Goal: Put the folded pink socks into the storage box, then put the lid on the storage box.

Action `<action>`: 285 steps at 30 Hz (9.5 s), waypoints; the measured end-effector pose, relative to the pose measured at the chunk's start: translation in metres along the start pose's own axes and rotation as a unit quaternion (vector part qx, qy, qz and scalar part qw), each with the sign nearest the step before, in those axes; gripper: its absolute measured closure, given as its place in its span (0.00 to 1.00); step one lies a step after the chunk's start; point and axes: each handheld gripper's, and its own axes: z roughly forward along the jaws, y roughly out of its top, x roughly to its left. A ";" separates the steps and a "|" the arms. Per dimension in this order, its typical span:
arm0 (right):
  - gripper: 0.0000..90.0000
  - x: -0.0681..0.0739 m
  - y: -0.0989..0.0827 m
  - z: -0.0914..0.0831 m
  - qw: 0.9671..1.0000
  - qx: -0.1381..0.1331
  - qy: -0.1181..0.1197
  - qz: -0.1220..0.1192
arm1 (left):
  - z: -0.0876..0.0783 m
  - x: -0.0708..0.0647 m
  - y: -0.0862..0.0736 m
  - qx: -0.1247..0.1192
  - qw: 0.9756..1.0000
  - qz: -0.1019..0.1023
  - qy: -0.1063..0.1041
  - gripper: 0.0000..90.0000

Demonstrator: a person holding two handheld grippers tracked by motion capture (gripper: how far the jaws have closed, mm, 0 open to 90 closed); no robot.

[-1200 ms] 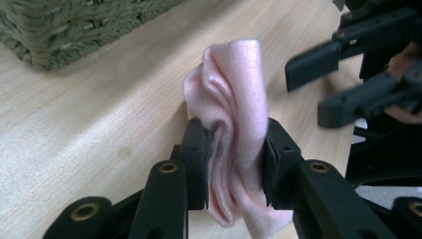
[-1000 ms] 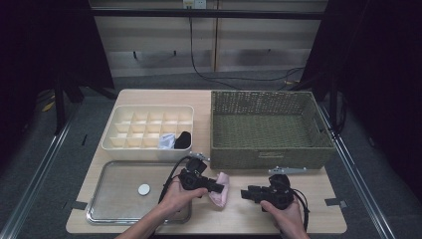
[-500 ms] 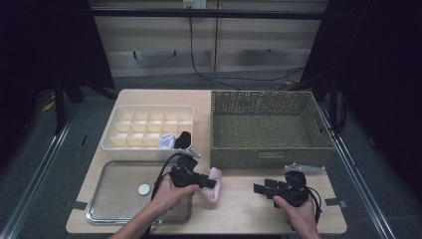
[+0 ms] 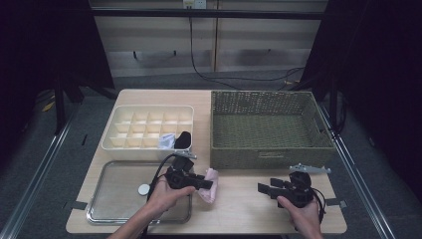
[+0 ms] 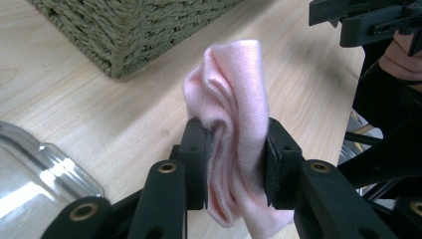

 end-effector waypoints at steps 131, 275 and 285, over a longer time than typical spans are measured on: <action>0.20 -0.017 -0.009 -0.001 0.999 0.007 0.033 0.012 | -0.149 0.142 0.039 -0.075 0.971 -0.089 0.208 0.75; 0.20 0.015 0.001 0.039 0.997 0.041 0.057 -0.013 | -0.160 0.120 -0.018 -0.081 0.976 -0.082 0.184 0.31; 0.21 0.028 0.009 0.048 0.996 0.046 0.066 -0.032 | -0.173 0.103 -0.027 -0.105 0.974 -0.071 0.186 0.27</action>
